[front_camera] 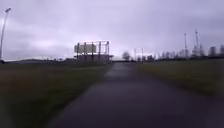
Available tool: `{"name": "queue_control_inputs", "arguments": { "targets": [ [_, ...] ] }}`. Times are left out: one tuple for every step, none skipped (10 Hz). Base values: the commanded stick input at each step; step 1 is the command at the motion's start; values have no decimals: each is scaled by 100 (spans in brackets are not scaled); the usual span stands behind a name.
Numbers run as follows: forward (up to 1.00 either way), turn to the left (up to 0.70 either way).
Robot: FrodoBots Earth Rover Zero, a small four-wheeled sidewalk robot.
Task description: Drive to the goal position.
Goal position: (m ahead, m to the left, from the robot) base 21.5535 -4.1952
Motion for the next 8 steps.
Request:
{"name": "queue_control_inputs", "arguments": {
  "targets": [
    [100, -19],
    [100, -4],
    [100, 0],
    [100, 0],
    [100, 0],
    [100, 0],
    [100, 0],
    [100, 0]
  ]
}}
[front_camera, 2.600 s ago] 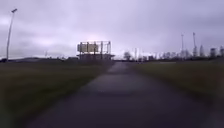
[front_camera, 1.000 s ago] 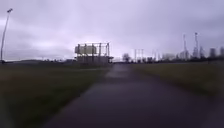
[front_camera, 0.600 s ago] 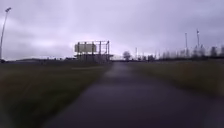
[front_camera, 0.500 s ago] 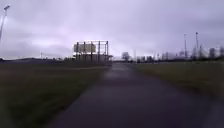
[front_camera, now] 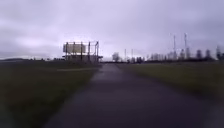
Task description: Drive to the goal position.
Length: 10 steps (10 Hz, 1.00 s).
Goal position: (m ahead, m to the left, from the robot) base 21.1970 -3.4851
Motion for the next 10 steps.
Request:
{"name": "queue_control_inputs", "arguments": {
  "targets": [
    [100, 0],
    [100, 0],
    [100, 0],
    [100, 0],
    [100, 0],
    [100, 0],
    [100, 0],
    [100, 0],
    [100, 0],
    [100, 0]
  ]
}}
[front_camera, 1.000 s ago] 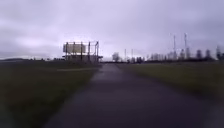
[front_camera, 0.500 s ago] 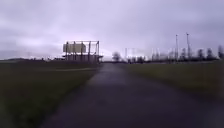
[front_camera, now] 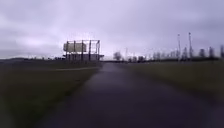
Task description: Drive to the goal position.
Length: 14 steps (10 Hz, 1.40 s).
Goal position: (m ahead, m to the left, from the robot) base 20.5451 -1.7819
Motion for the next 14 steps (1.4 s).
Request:
{"name": "queue_control_inputs", "arguments": {
  "targets": [
    [100, 0],
    [100, 0],
    [100, 0],
    [100, 0],
    [100, 0],
    [100, 0],
    [100, 0],
    [100, 0],
    [100, 0],
    [100, 0],
    [100, 0],
    [100, 0],
    [100, 0],
    [100, 0]
  ]
}}
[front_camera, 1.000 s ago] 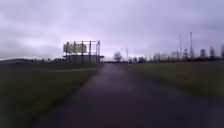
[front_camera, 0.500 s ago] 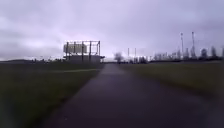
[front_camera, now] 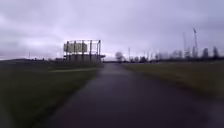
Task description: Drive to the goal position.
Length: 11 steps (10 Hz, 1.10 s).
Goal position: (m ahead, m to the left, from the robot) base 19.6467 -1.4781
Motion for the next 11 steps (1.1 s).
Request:
{"name": "queue_control_inputs", "arguments": {
  "targets": [
    [100, 0],
    [100, 0],
    [100, 0],
    [100, 0],
    [100, 0],
    [100, 0],
    [100, 0],
    [100, 0],
    [100, 0],
    [100, 0],
    [100, 0]
  ]
}}
